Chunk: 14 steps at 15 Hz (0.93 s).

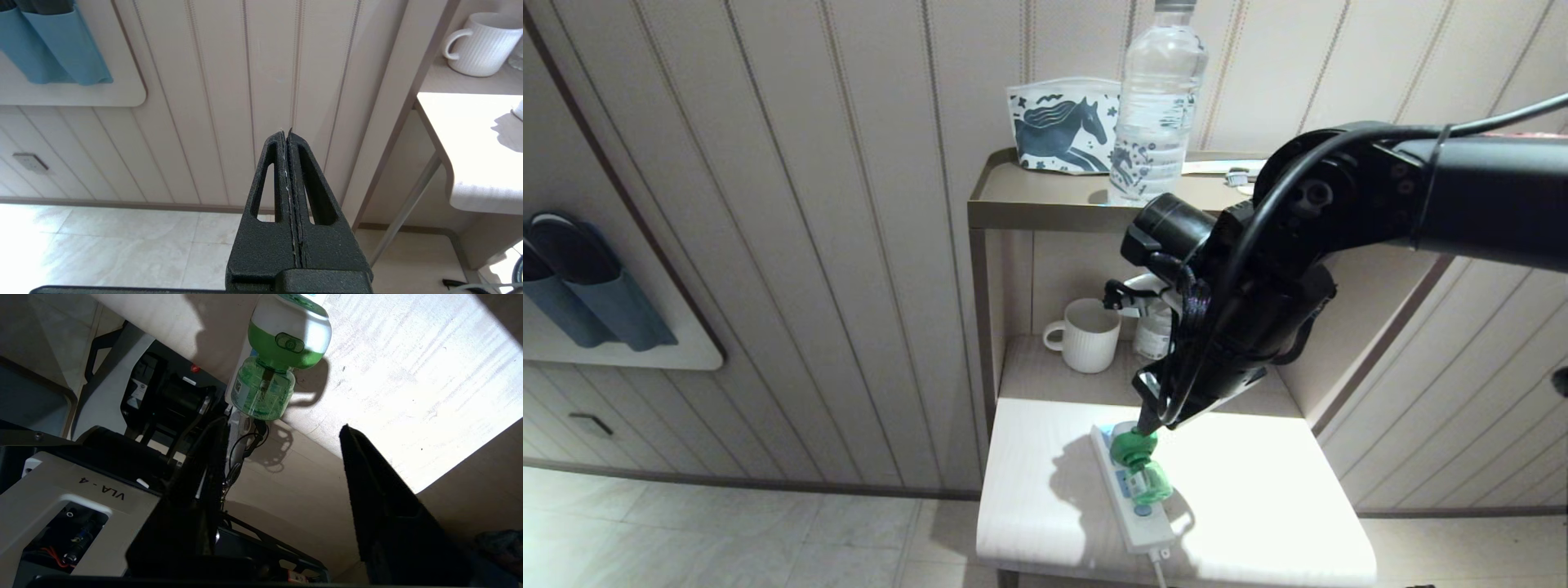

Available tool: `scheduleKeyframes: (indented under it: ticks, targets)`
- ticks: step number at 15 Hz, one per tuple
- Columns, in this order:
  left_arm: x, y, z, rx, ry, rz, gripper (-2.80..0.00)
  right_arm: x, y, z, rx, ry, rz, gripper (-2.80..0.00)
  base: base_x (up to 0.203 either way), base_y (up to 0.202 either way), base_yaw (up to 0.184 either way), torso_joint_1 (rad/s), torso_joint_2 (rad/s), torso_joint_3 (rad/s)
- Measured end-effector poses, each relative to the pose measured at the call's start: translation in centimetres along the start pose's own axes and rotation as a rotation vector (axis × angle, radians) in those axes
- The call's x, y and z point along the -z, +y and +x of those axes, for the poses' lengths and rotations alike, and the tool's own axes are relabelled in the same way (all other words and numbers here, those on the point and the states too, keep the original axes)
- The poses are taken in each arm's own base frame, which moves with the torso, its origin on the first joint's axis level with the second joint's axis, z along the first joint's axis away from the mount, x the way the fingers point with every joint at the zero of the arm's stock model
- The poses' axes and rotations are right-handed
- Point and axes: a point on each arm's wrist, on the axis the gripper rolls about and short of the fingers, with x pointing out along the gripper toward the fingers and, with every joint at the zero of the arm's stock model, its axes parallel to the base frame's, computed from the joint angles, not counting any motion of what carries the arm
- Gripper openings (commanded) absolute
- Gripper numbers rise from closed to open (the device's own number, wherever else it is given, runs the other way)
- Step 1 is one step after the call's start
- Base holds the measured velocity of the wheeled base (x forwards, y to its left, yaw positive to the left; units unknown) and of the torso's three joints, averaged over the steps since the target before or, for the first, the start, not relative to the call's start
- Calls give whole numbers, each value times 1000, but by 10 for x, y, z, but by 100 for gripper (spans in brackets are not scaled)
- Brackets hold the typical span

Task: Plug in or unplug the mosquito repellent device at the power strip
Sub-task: Hold the socket with your left hand and unplug it with your right hand

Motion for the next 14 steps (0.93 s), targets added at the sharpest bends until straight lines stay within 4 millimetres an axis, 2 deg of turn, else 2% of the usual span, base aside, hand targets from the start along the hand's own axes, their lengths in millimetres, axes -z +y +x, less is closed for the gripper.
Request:
scheduleKeyframes:
  ticks: [4, 7, 11, 14]
  targets:
    - [0, 0, 0, -1, 0, 0, -280, -2, 3, 13, 4, 32, 2, 0, 0, 0, 0, 0, 0, 0]
    - [0, 0, 0, 0, 0, 0, -280, -10, 9, 42, 32, 66, 24, 0, 0, 0, 0, 0, 0, 0]
    - [0, 0, 0, 0, 0, 0, -280, -17, 11, 71, 67, 97, 25, 0, 0, 0, 0, 0, 0, 0]
    - [0, 0, 0, 0, 0, 0, -280, -19, 9, 82, 72, 113, 29, 0, 0, 0, 0, 0, 0, 0]
